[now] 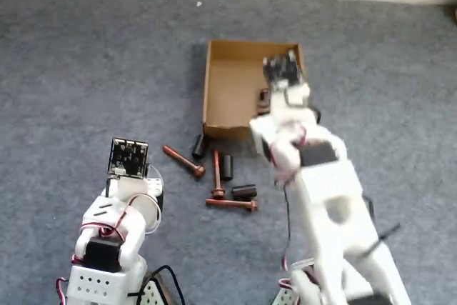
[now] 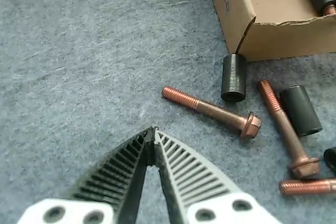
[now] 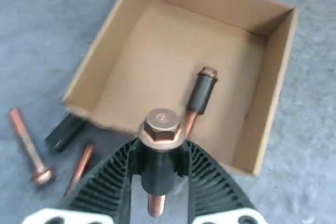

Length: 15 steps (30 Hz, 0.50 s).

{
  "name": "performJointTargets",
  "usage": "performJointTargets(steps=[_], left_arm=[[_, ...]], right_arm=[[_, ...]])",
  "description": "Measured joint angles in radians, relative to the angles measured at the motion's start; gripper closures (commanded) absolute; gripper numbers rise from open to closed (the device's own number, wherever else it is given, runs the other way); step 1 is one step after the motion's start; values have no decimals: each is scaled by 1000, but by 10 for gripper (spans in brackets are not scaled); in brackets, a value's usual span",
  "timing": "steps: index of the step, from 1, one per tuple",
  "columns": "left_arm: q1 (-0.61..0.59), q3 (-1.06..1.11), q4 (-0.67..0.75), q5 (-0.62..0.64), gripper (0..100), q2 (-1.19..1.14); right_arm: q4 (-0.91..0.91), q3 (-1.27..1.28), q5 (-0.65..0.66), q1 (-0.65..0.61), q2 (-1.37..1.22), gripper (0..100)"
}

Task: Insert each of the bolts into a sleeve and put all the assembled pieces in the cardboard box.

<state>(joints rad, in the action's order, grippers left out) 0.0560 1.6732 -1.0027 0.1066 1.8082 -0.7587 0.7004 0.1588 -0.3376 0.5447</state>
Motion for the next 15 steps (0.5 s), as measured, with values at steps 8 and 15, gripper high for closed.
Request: performJointTargets(steps=[8, 15], left_arm=[[2, 0, 0, 0, 995, 0], [2, 0, 0, 0, 995, 0]], right_arm=[[0, -354, 0, 54, -468, 993], [0, -594, -29, 63, -779, 991]])
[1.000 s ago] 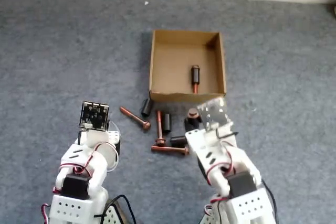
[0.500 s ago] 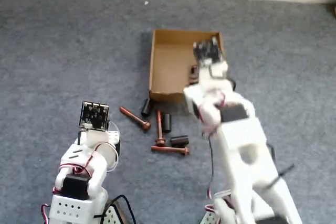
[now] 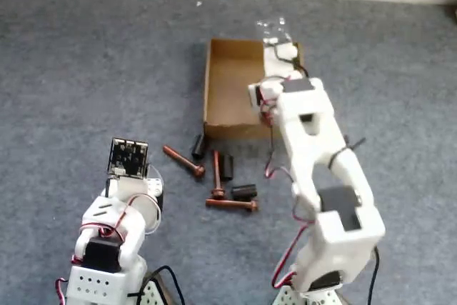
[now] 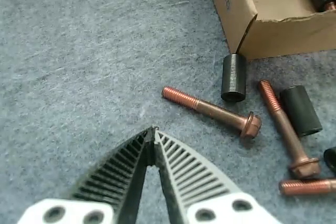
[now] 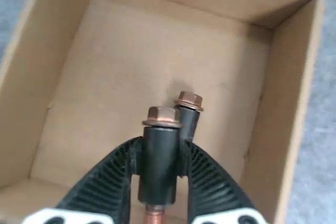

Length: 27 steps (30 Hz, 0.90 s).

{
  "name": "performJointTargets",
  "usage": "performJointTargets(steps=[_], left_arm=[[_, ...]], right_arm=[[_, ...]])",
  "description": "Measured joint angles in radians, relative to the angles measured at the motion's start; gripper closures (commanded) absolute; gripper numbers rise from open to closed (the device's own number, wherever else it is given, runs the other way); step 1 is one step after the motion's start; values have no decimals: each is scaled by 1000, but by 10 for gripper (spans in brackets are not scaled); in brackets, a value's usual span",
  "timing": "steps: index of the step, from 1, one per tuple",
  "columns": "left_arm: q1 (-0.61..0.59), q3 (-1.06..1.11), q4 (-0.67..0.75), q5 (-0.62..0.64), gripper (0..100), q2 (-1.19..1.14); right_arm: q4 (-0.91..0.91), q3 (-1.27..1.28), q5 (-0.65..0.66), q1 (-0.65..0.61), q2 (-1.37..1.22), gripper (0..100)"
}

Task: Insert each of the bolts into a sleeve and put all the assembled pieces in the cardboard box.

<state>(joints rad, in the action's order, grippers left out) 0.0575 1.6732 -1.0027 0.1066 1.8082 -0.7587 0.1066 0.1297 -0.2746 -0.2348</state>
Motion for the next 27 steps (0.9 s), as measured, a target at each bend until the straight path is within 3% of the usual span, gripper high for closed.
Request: performJointTargets(steps=[3, 8, 12, 27], left_arm=[[0, 0, 0, 0, 995, 0], [0, 0, 0, 0, 995, 0], [0, 0, 0, 0, 995, 0], [0, 0, 0, 0, 995, 0]], right_arm=[[2, -107, -55, 9, -103, 962], [2, -233, -81, 31, -203, 829], [-6, -273, -81, 26, -204, 824], [-605, -377, -83, -20, -52, 825]])
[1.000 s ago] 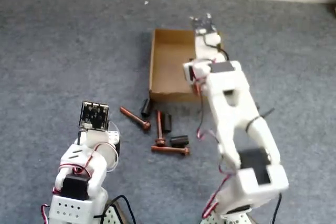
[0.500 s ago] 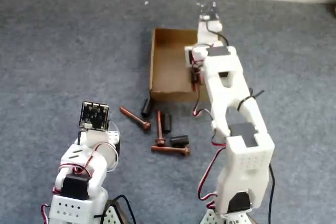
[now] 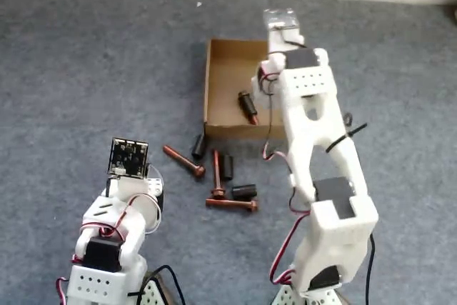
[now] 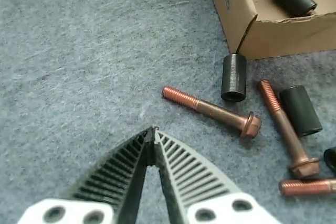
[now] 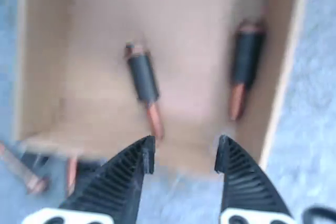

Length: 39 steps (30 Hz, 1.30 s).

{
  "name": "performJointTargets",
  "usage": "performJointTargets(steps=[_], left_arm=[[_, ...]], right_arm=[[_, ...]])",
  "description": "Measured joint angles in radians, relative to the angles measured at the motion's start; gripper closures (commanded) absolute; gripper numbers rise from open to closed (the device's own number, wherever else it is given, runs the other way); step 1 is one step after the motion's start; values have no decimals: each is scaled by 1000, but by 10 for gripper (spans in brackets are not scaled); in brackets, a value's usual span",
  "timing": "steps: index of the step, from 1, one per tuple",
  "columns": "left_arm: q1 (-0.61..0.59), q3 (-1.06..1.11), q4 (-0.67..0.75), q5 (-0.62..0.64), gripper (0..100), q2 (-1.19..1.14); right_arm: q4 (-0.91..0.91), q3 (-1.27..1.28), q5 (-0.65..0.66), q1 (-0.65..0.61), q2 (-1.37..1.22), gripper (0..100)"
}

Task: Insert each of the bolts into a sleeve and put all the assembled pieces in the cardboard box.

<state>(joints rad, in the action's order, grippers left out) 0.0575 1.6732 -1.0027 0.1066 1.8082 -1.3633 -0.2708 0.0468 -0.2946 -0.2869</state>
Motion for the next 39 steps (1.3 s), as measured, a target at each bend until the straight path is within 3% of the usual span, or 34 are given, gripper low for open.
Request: performJointTargets(steps=[6, 12, 19, 33, 39], left_arm=[[-9, 0, 0, 0, 994, 0], [-153, -5, 0, 0, 993, 0], [-265, -5, 14, 0, 993, 0], [-276, -6, 29, 0, 993, 0], [-276, -6, 29, 0, 993, 0]], right_arm=[[-163, 0, -14, -126, 87, 825], [-190, 0, -212, -269, 92, 825], [-143, 0, -344, -388, -48, 825], [107, -23, -413, -436, -307, 830], [132, -21, -413, -431, -339, 931]])
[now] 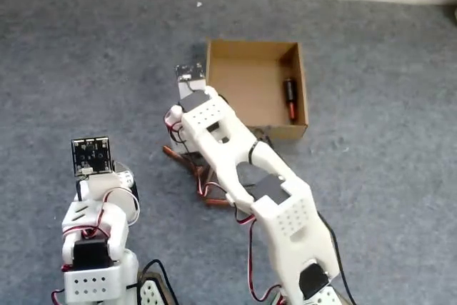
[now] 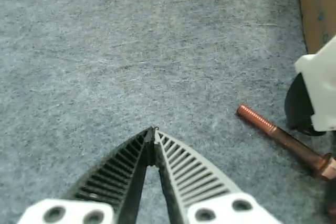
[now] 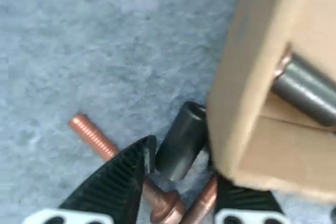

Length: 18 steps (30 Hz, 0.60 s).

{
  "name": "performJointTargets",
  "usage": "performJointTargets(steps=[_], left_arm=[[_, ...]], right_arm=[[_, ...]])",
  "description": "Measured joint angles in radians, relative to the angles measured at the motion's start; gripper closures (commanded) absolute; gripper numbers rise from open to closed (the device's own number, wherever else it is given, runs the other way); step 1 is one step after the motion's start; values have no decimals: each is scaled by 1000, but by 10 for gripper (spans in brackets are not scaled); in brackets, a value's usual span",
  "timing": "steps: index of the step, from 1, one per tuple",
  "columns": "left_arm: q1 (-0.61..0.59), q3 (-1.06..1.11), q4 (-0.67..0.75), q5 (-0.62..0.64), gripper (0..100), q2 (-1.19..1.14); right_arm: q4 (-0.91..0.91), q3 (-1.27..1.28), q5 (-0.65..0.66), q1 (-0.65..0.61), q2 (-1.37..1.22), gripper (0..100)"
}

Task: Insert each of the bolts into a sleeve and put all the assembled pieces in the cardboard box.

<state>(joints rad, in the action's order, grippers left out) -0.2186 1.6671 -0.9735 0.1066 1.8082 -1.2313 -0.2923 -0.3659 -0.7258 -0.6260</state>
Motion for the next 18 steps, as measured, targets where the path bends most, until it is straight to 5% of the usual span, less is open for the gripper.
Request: performJointTargets(steps=[18], left_arm=[[0, 0, 2, 0, 993, 0]], right_arm=[[6, 60, 81, 18, 192, 993]])
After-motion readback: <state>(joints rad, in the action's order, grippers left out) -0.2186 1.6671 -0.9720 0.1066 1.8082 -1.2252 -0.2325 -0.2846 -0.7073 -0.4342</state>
